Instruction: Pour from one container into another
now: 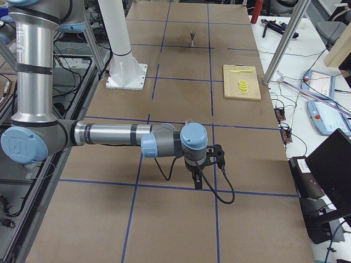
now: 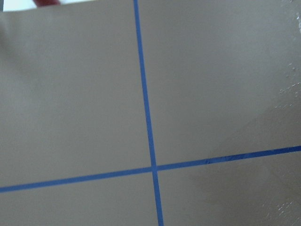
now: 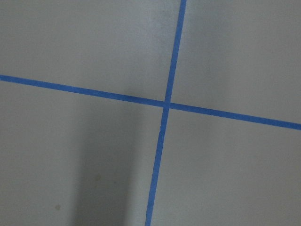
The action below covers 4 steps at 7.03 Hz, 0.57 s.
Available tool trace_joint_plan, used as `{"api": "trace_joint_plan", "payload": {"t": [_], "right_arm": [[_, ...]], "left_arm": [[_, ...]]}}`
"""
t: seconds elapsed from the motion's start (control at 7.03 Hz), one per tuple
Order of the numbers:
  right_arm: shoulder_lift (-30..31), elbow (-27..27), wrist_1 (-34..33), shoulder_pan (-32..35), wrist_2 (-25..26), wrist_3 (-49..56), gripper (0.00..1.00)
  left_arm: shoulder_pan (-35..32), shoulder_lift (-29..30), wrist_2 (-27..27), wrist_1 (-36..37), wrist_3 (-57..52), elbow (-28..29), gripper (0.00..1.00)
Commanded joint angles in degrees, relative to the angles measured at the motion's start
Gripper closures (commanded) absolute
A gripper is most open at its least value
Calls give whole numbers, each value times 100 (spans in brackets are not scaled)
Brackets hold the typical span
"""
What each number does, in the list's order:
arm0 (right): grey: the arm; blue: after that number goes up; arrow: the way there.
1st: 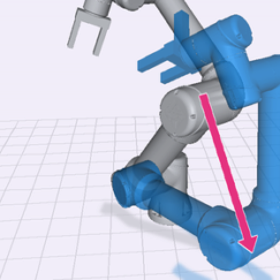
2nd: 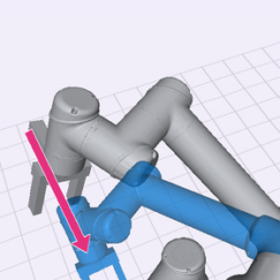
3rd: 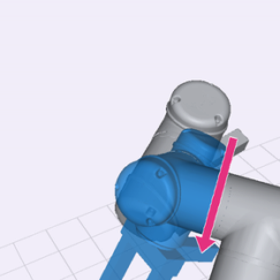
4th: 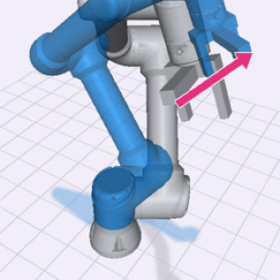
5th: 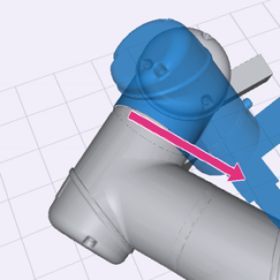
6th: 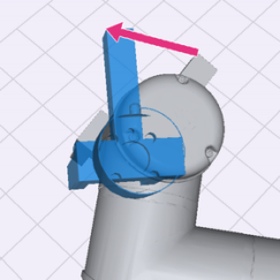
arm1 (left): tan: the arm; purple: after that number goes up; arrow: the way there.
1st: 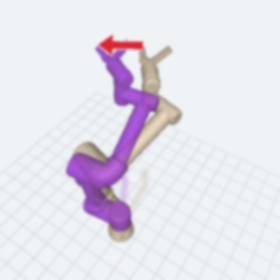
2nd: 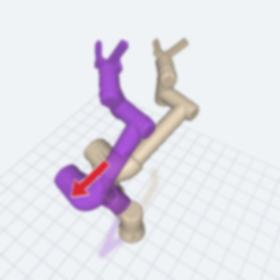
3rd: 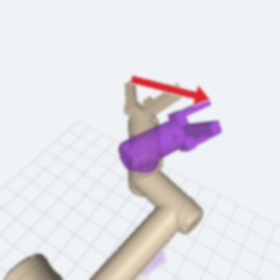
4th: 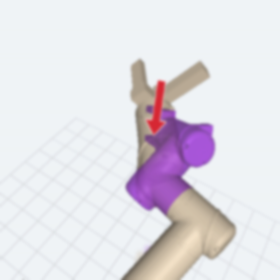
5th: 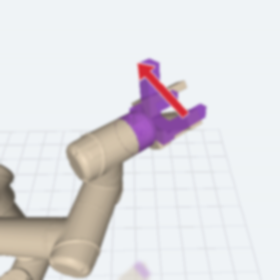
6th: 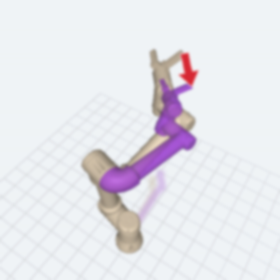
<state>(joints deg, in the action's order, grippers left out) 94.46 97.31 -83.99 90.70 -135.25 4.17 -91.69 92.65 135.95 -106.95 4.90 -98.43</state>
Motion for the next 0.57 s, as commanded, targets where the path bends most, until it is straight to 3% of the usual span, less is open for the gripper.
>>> {"api": "trace_joint_plan", "payload": {"t": [0.0,0.14,0.43], "right_arm": [[-339,8,-47,-114,-88,-65,0],[-245,51,-3,-236,-254,-170,0],[-297,287,-12,-280,-273,-450,0]], "left_arm": [[160,130,394,-281,245,-142,0],[430,191,780,-360,874,-394,0],[1665,131,-222,-309,2393,-1473,0]]}}
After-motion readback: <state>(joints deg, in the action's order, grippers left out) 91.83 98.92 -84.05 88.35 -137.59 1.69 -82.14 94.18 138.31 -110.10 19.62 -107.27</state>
